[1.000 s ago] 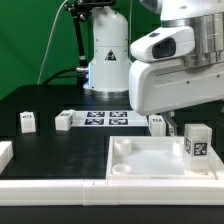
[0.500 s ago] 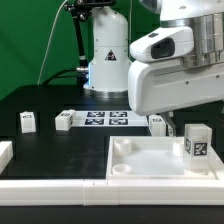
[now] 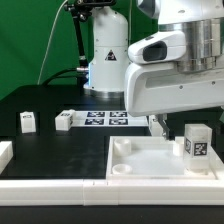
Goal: Assemble one leg
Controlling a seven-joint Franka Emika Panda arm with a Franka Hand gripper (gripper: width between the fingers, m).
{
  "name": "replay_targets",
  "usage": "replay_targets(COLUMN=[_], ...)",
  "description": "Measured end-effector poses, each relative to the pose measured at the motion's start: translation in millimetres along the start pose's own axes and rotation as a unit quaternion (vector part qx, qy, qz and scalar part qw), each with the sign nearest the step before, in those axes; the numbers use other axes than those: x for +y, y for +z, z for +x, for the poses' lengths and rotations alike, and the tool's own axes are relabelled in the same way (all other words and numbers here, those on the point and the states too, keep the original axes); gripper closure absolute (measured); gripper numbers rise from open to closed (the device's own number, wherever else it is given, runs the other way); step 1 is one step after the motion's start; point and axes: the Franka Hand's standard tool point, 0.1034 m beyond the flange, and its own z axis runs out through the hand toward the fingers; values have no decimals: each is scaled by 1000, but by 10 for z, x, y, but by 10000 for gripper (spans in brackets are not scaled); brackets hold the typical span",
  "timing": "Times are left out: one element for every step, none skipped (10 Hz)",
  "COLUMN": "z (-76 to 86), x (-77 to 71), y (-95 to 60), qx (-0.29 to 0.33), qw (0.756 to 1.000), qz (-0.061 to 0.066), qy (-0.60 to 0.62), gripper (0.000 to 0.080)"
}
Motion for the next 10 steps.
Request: replay_targets(z=[-1, -2, -2, -3, -4, -5, -5, -5, -6, -7], x=[-12, -8, -8, -7, -6, -5, -5, -6, -9, -5], y=[2, 3, 3, 4, 5, 5, 5, 5, 6, 9], qx=[0, 0, 0, 0, 0, 0, 0, 0, -1, 0], qw=[1000, 1000, 1000, 1000, 1000, 1000, 1000, 1000, 1000, 998], qz=[0, 0, 0, 0, 0, 0, 0, 1, 2, 3], qy=[-1, -1, -1, 0, 0, 0, 0, 13, 26, 68], gripper=[150, 279, 419, 509, 509, 509, 509, 509, 509, 509])
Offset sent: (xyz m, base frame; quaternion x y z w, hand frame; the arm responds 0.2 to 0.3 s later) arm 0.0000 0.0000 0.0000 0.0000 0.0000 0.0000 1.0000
